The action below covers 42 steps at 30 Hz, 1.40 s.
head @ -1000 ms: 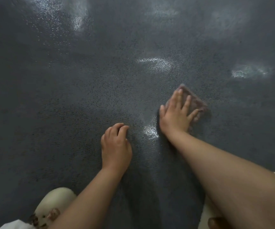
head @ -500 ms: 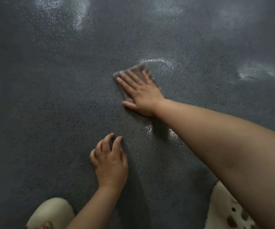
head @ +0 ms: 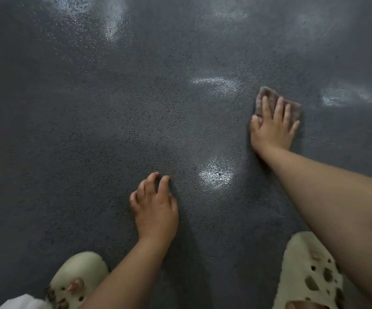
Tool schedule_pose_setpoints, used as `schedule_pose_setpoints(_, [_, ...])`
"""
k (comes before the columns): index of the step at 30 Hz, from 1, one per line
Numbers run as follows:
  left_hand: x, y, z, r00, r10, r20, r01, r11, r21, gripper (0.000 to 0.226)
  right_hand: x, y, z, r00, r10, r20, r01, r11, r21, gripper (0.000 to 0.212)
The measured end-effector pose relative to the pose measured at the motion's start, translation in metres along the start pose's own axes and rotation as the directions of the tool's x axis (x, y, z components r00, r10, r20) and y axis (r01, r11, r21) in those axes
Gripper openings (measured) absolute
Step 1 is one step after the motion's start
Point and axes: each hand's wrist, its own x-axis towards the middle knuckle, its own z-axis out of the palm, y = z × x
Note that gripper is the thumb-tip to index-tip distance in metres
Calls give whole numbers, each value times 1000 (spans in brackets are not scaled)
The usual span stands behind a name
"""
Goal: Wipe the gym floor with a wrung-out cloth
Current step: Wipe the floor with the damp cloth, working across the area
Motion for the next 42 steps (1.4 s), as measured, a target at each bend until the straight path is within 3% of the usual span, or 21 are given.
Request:
schedule_pose_setpoints(2, [-3, 3, -3, 1000, 4, 21, -4, 1000, -14, 34, -18, 0, 3, 999, 33, 5, -33, 999, 19, 56])
schedule_pose_setpoints(6, [-5, 9, -13, 989, -12, 148, 13, 1000, -4, 56, -72, -22, 16, 997, -51, 49, 52, 999, -14, 57])
schedule_pose_setpoints(14, [-8, 11, -34, 955, -59, 292, 54, 998, 26, 61, -215, -40, 62, 872, -461, 164, 474, 879, -48, 60])
schedule_pose_setpoints(19, [-26, 31, -36, 940, -16, 340, 19, 1000, -6, 61, -204, -26, 55, 785, -574, 232, 602, 795, -71, 54])
schedule_pose_setpoints(23, [-45, 45, -35, 918, 21, 395, -24, 1000, 2, 74, -176, -6, 43, 789, -571, 225, 605, 786, -126, 56])
schedule_pose_setpoints(25, [-53, 51, -33, 891, 99, 443, -133, 990, 46, 87, -155, 9, 40, 808, -565, 165, 587, 793, -160, 55])
schedule_pose_setpoints(28, [-60, 59, -31, 836, 189, 515, -280, 954, 103, 105, -126, 41, 24, 923, -356, 147, 376, 915, -146, 57])
schedule_pose_setpoints(31, [-64, 61, -28, 797, 184, 575, -340, 924, 176, 110, -109, 82, 13, 982, -109, 153, 125, 987, -99, 56])
schedule_pose_setpoints(34, [-67, 65, -22, 792, 159, 589, -351, 909, 226, 109, -105, 102, 7, 987, 49, 152, -41, 998, -54, 56])
schedule_pose_setpoints(38, [-69, 73, -21, 790, 115, 603, -335, 904, 266, 106, -130, 74, 15, 985, 126, 121, -130, 991, 23, 56])
schedule_pose_setpoints(42, [-68, 72, -22, 770, 92, 632, -331, 904, 272, 113, -199, 42, 44, 999, 8, 53, -9, 1000, 17, 57])
